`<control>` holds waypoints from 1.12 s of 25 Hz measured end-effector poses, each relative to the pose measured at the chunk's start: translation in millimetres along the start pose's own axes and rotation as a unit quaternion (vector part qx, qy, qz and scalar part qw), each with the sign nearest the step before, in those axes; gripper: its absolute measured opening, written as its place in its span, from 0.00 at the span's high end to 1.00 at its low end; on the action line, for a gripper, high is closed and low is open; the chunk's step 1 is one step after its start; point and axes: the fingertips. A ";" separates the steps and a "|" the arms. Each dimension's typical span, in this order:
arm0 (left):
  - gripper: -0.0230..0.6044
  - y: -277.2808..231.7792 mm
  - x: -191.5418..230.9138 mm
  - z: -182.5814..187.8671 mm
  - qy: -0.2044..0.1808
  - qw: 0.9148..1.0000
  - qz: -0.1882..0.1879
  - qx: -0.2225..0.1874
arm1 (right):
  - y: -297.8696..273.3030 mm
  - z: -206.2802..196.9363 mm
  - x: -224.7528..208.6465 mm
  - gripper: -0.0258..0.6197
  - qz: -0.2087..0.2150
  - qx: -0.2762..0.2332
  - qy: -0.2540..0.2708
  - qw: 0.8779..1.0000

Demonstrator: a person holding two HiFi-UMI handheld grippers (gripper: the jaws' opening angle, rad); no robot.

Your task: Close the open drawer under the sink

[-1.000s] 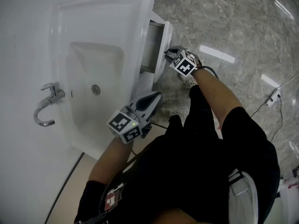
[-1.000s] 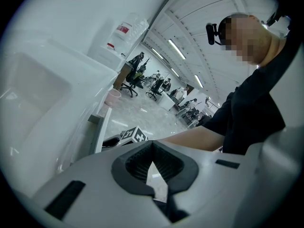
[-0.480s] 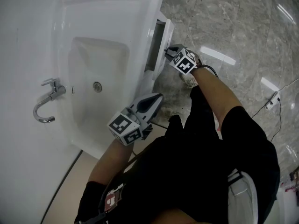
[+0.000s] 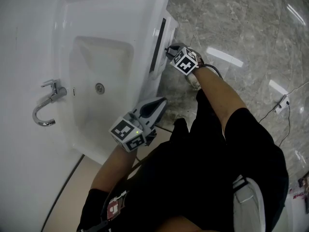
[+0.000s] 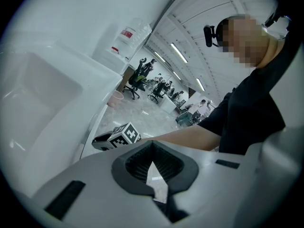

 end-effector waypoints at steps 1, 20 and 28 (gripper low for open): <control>0.98 -0.1 -0.7 0.5 0.001 1.000 0.000 0.000 | -1.4 1.2 0.3 0.77 0.001 0.000 0.001 1.000; 0.98 7.2 8.5 2.5 0.008 1.000 0.009 -0.001 | -29.5 27.6 5.8 0.77 0.012 -0.014 0.008 1.000; 0.98 7.8 6.8 5.2 0.004 1.000 0.007 -0.006 | -33.8 28.4 7.4 0.77 0.011 -0.014 0.002 1.000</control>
Point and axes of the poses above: the fingertips, and each gripper's own axes: y backward along the fingers, x to its left, z out of its top, and after that the axes turned 4 degrees about -x, right-handed
